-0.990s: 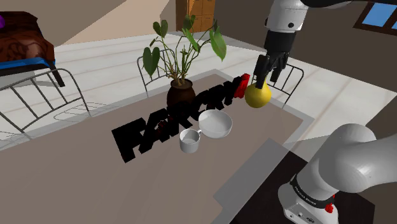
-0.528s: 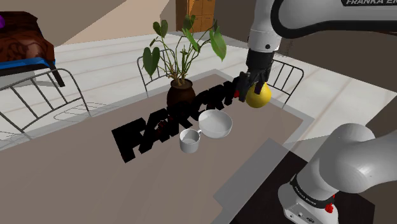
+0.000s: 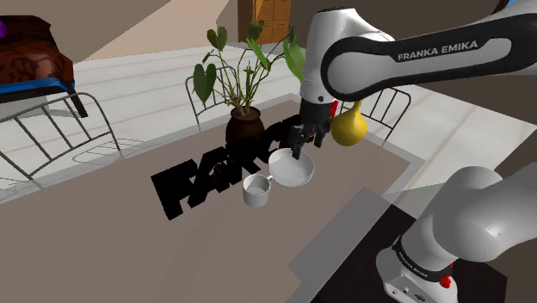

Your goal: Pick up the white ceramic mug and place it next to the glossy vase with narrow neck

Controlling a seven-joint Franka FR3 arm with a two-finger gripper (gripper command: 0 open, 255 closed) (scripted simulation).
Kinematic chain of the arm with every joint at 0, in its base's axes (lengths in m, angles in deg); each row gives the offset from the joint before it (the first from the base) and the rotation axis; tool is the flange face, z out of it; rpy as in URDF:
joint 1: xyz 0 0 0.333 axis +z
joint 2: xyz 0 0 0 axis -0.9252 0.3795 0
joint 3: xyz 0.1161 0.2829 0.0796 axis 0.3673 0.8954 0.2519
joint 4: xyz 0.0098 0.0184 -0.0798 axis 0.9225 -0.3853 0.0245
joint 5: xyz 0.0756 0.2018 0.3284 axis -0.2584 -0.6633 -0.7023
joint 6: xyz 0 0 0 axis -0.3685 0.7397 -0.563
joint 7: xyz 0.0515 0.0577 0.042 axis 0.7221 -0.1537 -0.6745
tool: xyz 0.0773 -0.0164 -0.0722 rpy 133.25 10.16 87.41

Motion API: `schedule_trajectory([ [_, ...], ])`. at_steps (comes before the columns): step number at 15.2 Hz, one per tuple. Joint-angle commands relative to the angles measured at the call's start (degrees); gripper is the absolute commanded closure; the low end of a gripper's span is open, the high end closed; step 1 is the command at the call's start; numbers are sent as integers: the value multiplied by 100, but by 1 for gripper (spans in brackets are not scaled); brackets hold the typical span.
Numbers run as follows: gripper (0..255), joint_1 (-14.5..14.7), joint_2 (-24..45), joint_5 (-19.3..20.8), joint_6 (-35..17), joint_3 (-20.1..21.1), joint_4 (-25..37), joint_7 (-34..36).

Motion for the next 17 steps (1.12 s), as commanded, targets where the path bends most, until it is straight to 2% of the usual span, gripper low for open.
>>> schedule_trajectory([
  [1, 0, -7, 356, 31, -464, 123, -44, 96],
  [5, 0, -4, 1121, 157, -1274, 410, 3, 414],
  [9, 0, -33, 1981, 462, -2012, 672, 192, 828],
  [13, 0, -38, 2911, 995, -2630, 846, 523, 1373],
  [17, 0, 83, 3871, 1700, -3084, 839, 1000, 2008],
])
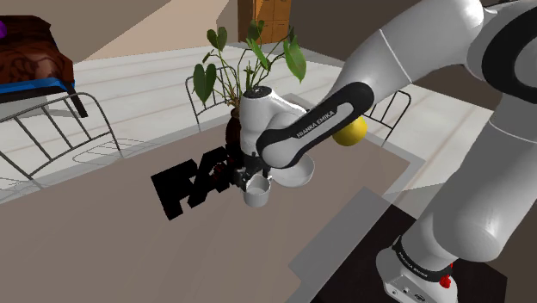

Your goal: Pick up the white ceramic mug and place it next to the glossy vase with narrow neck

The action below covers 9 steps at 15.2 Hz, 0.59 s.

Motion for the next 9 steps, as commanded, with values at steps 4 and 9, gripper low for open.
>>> schedule_trajectory([
  [4, 0, 228, 922, 695, -401, -164, 487, 585],
  [9, 0, 299, 1257, 922, -704, -291, 498, 742],
])
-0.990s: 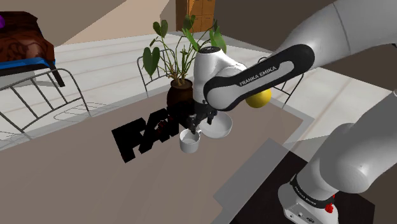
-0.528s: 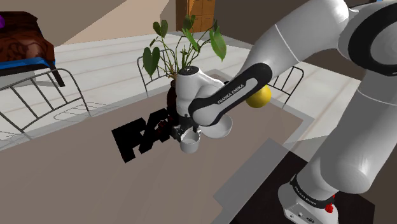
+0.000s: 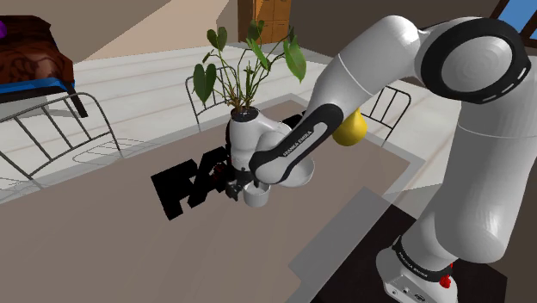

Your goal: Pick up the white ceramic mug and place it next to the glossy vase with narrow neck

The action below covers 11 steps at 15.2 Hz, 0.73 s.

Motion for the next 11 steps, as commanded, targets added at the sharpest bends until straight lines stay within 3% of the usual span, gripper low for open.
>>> schedule_trajectory([
  [1, 0, 31, 130, 92, -123, -52, 1, 67],
  [9, 0, 41, 169, 117, -156, -69, 5, 84],
  [10, 255, 41, 169, 117, -156, -69, 5, 84],
  [11, 255, 41, 169, 117, -156, -69, 5, 84],
])
